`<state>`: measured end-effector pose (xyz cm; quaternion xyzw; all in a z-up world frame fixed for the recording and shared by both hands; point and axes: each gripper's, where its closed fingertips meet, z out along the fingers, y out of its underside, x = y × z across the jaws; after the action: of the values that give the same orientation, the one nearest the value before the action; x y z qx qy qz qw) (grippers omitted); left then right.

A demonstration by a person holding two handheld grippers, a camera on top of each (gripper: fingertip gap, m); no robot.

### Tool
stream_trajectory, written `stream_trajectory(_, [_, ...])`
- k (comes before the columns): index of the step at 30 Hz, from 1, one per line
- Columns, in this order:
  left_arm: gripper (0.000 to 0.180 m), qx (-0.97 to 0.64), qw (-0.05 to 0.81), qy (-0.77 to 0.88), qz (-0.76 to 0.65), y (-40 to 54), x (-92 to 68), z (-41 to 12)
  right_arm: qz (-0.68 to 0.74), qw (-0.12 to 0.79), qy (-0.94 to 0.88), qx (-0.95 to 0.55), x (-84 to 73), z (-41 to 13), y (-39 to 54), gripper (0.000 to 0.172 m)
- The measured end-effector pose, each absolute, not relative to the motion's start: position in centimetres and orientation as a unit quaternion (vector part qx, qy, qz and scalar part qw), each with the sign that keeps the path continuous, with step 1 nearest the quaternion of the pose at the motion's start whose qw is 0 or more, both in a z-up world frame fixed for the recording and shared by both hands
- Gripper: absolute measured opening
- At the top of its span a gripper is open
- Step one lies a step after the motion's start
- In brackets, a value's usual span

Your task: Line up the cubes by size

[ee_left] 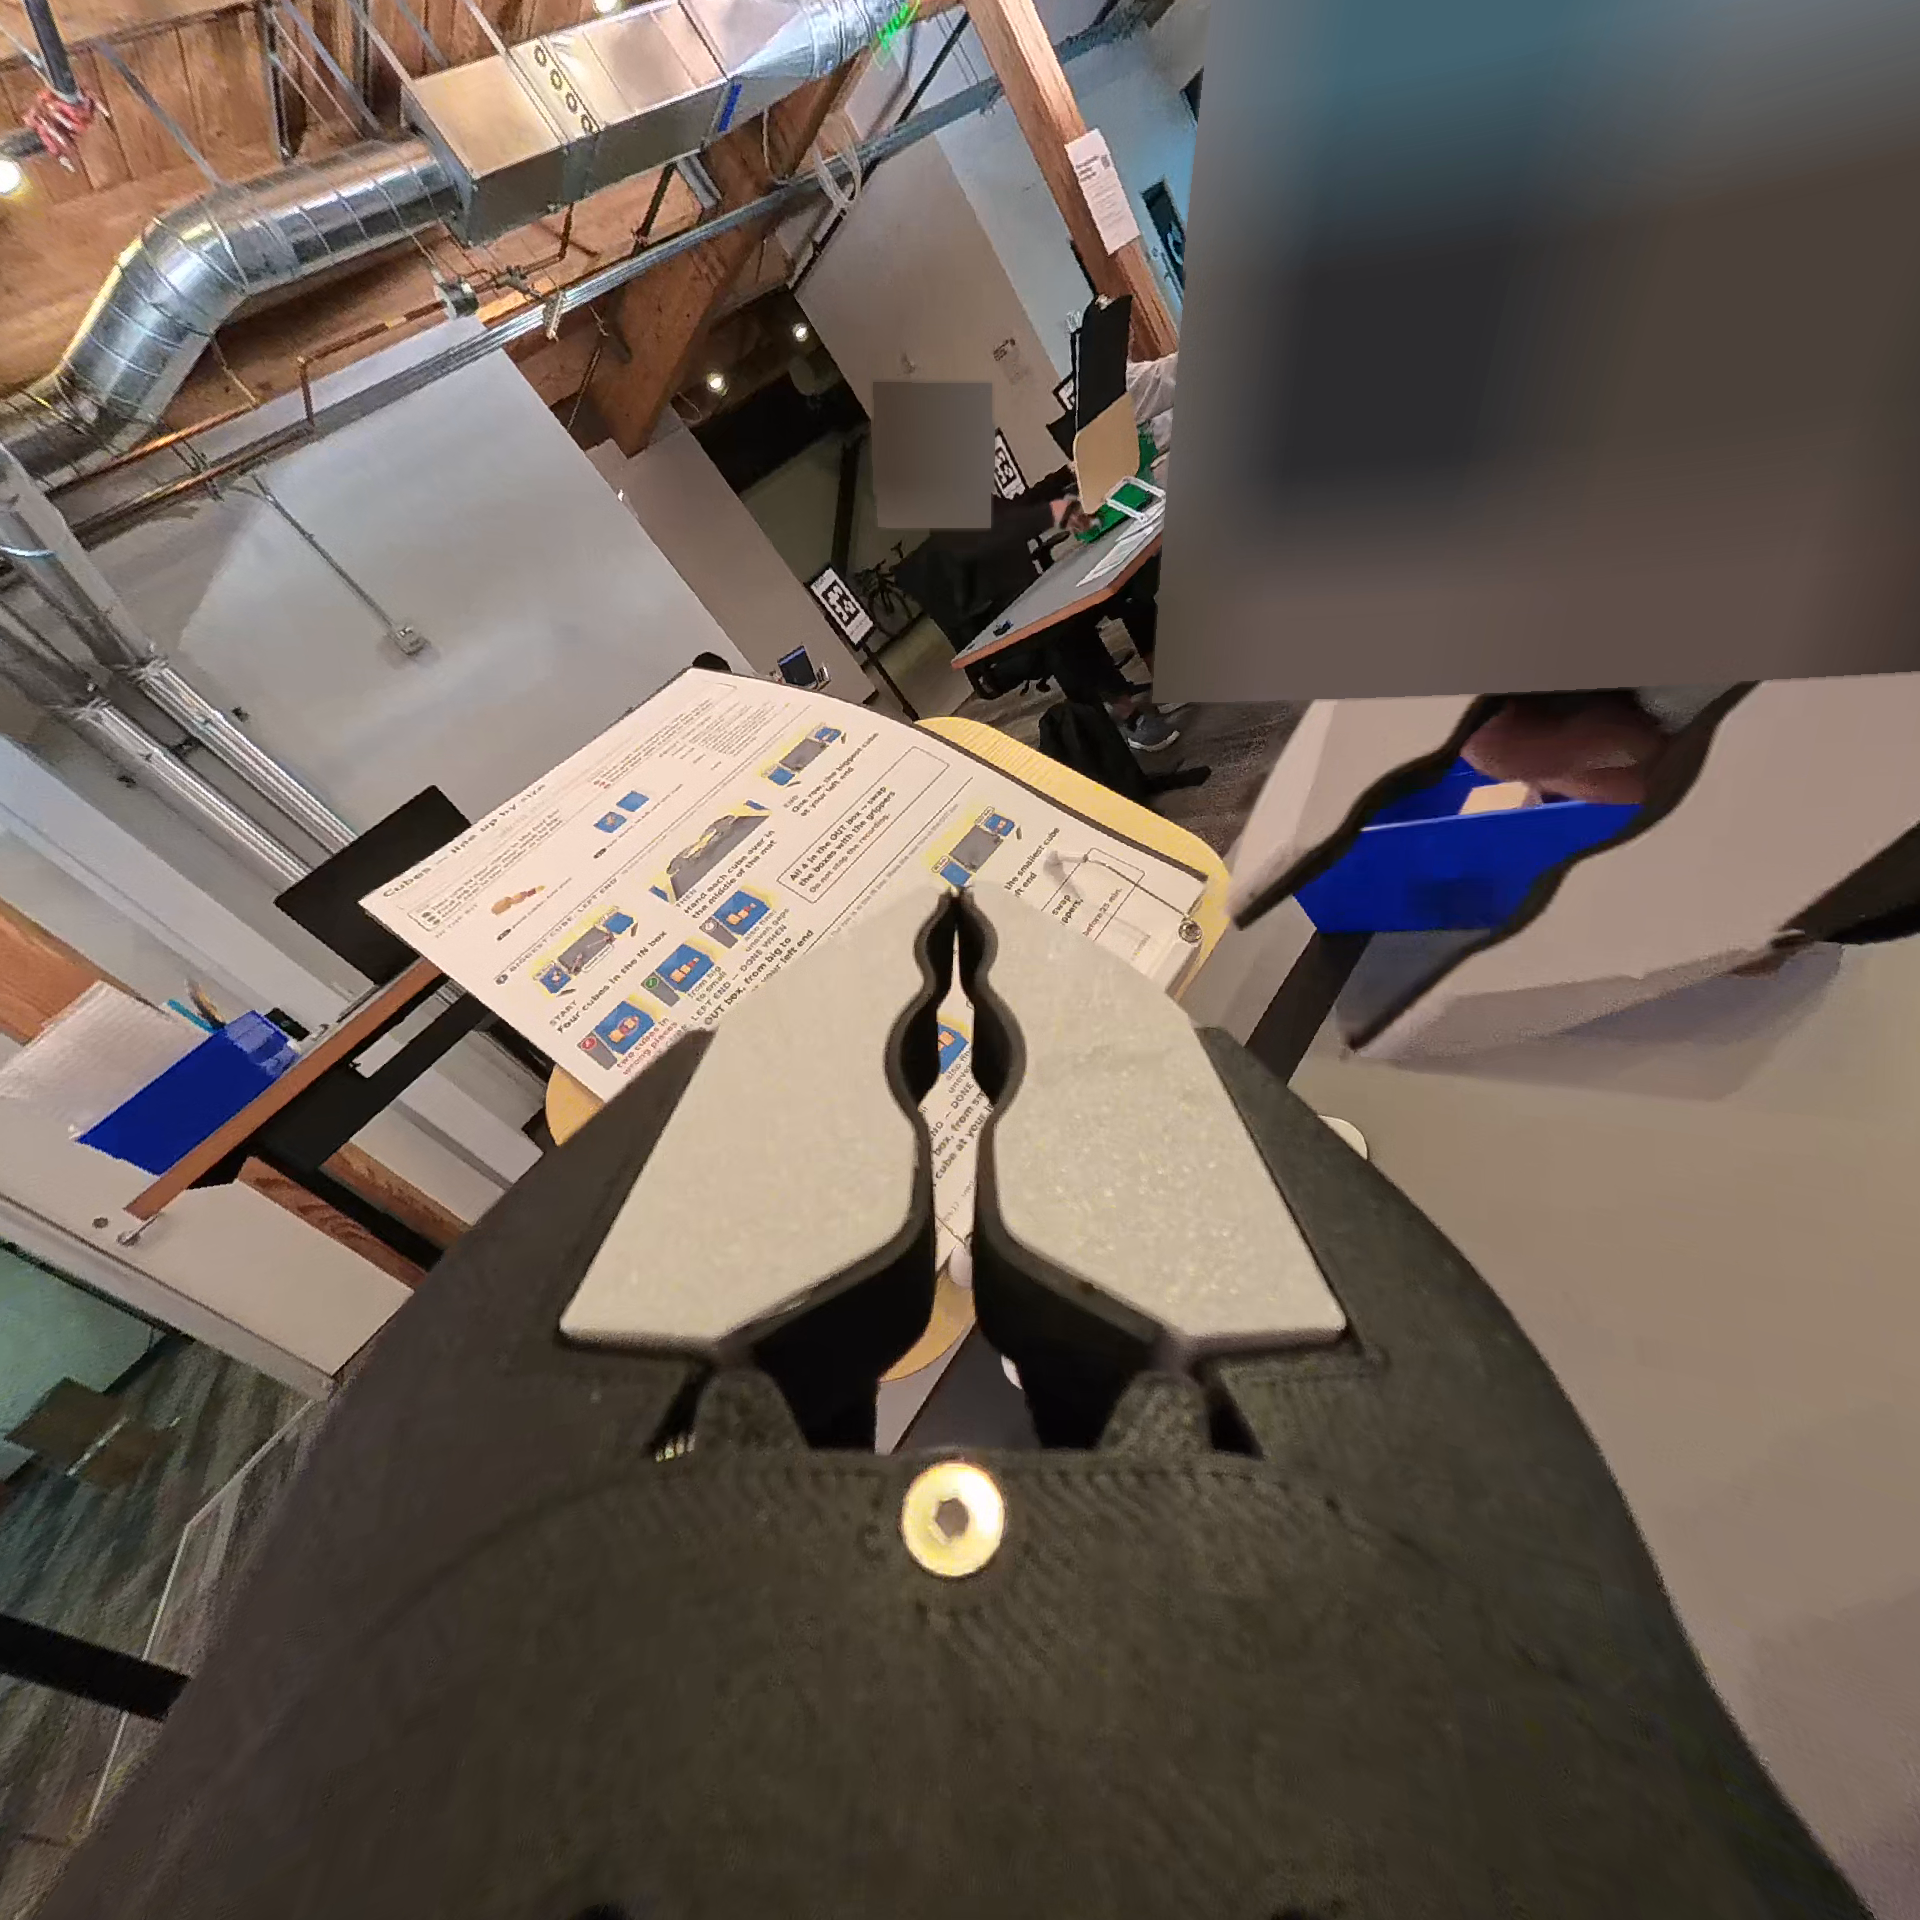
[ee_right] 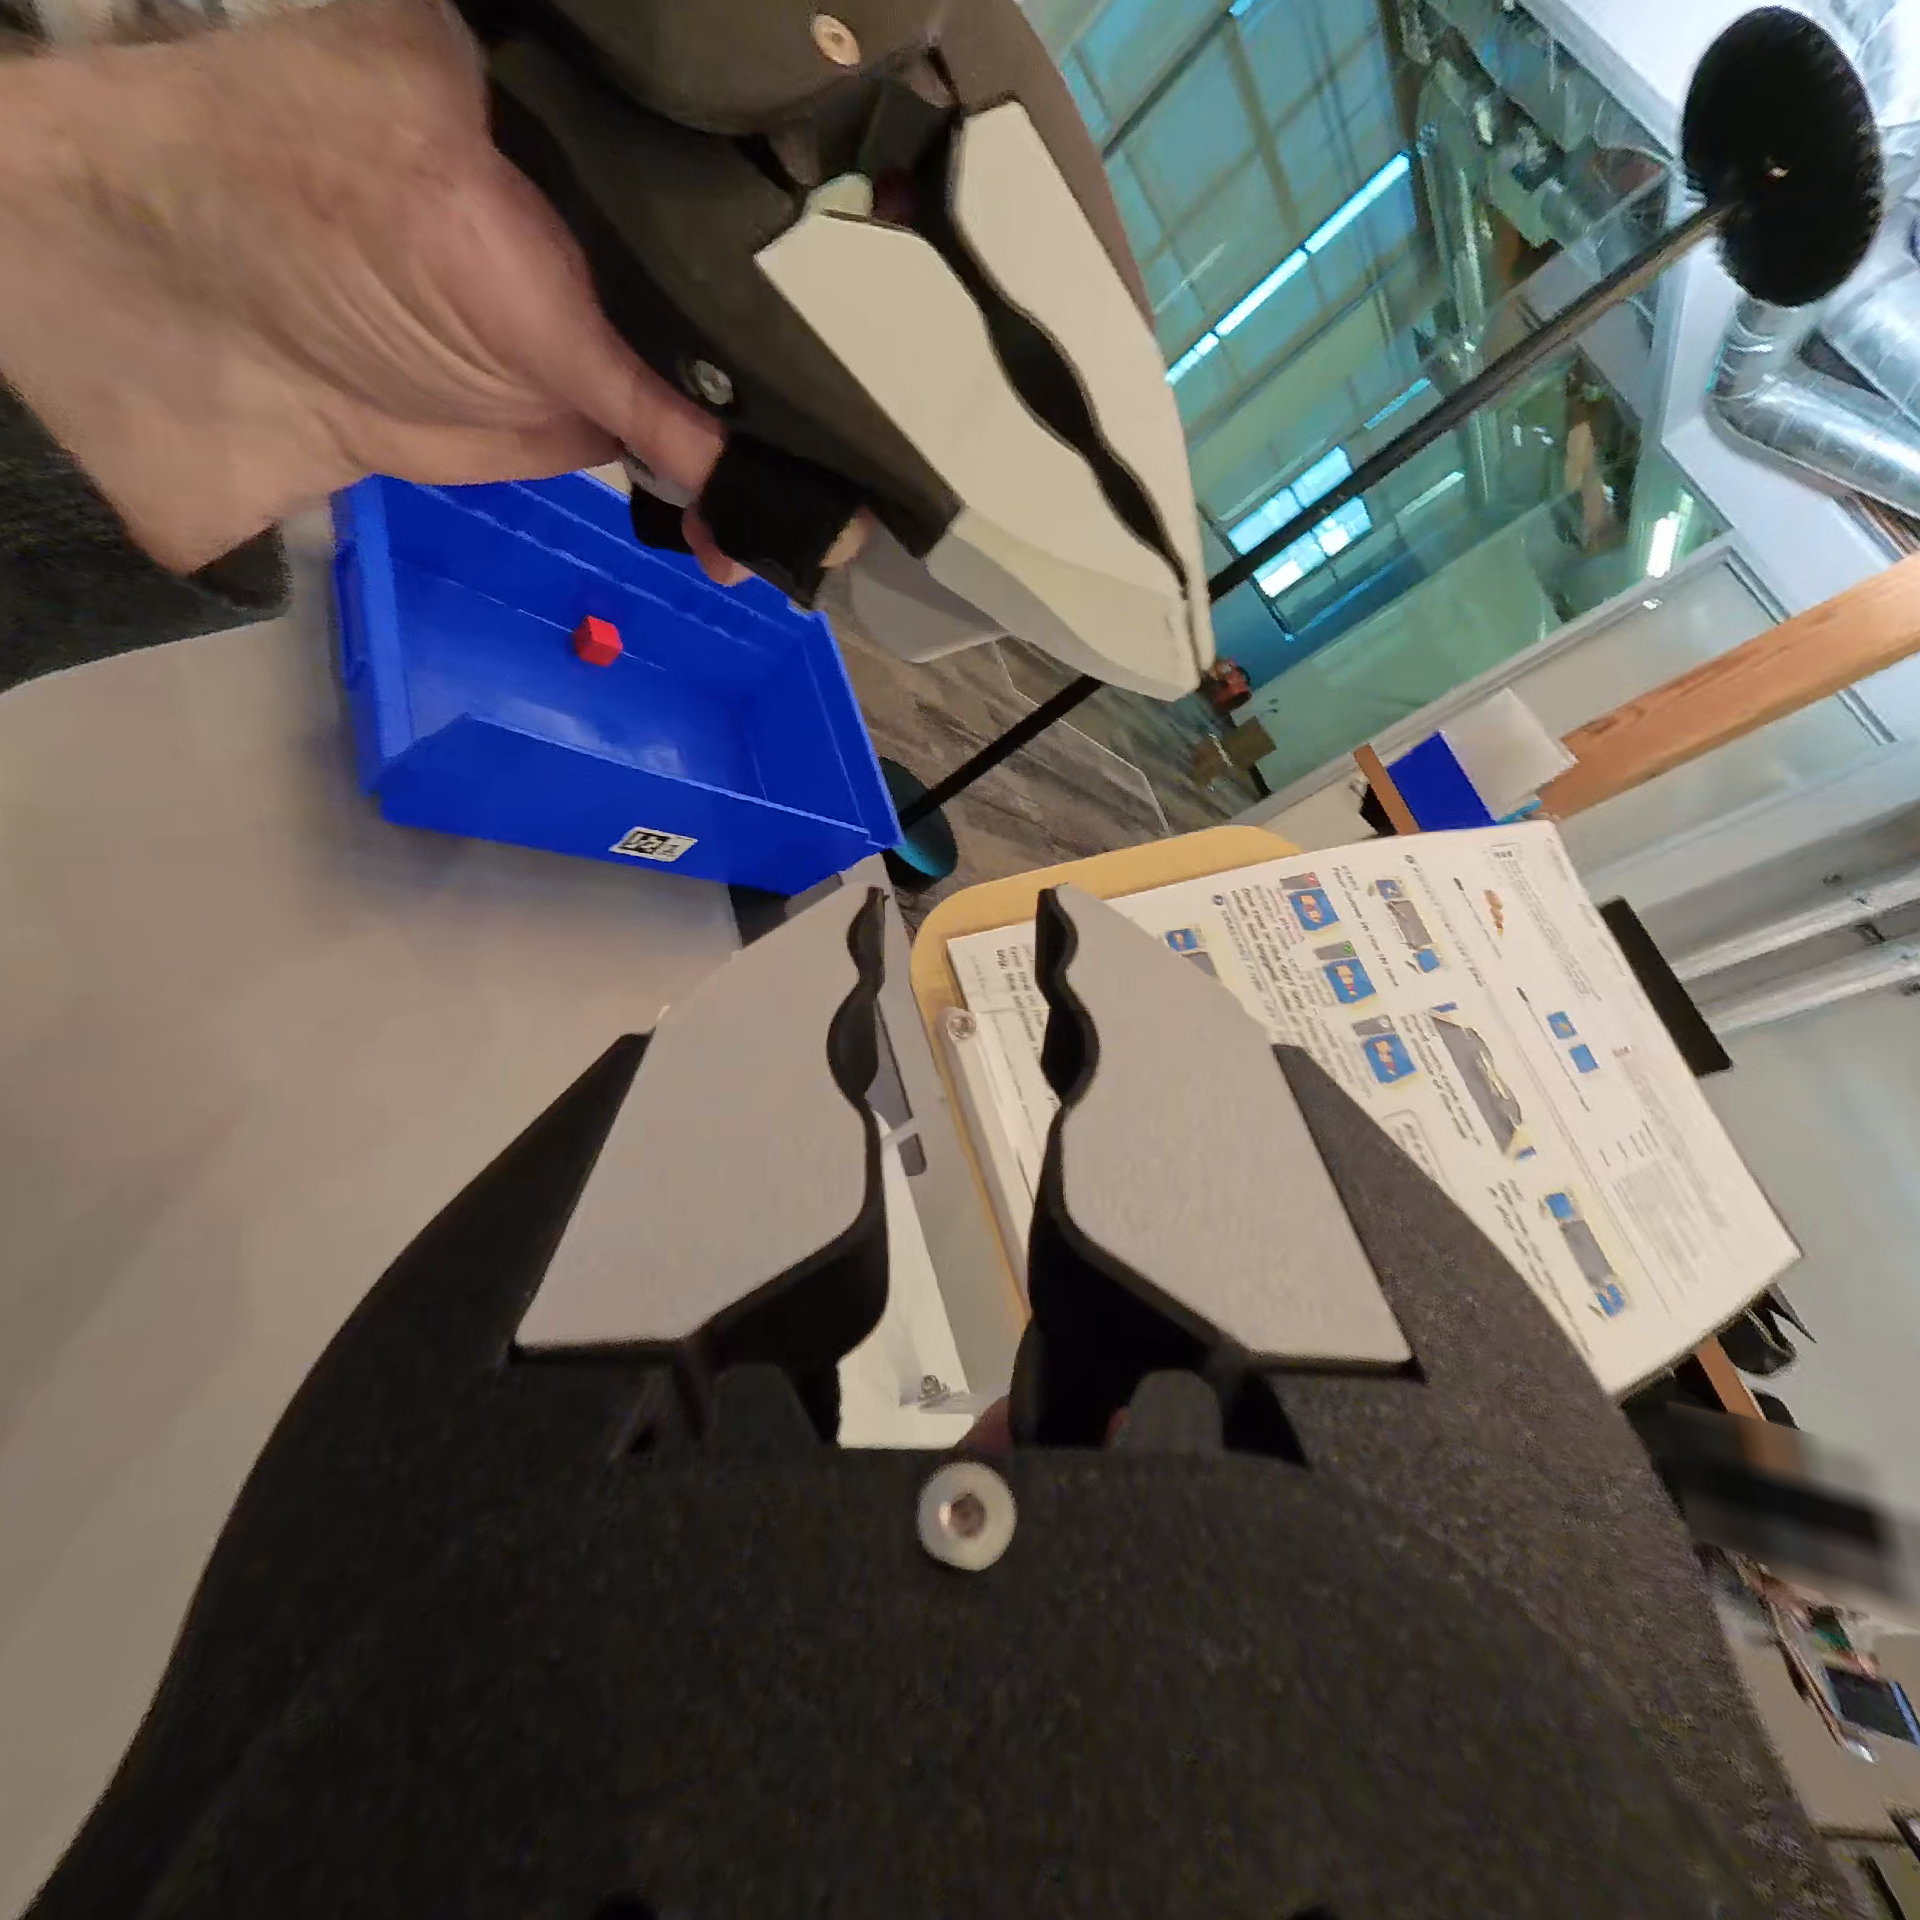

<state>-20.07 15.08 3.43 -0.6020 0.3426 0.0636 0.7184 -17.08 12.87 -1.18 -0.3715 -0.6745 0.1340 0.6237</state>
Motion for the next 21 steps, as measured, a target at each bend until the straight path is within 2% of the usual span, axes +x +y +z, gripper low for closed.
stream_trajectory(4, [0.002, -0.610, 0.707, 0.348, 0.084, 15.3, -20.4, 2.9, 0.141, 0.622, -0.673, -0.374, -16.9, -1.3, 13.5, 0.028])
stream_trajectory(6, [0.011, -0.613, 0.708, 0.334, 0.109, 15.2, -21.5, 3.1, 0.135, 0.623, -0.672, -0.376, -16.6, -1.2, 13.8, 0.028])
stream_trajectory(12, [0.022, -0.656, 0.668, 0.304, 0.177, 13.9, -27.2, 1.8, 0.142, 0.616, -0.666, -0.396, -15.8, -1.4, 15.1, 0.028])
stream_trajectory(16, [0.024, -0.730, 0.543, 0.329, 0.251, 14.3, -34.2, -3.4, 0.148, 0.607, -0.660, -0.417, -15.5, -1.8, 16.2, 0.028])
stream_trajectory(21, [0.030, -0.810, 0.348, 0.397, 0.255, 14.7, -42.5, -11.8, 0.154, 0.594, -0.665, -0.426, -15.7, -2.6, 16.8, 0.029])
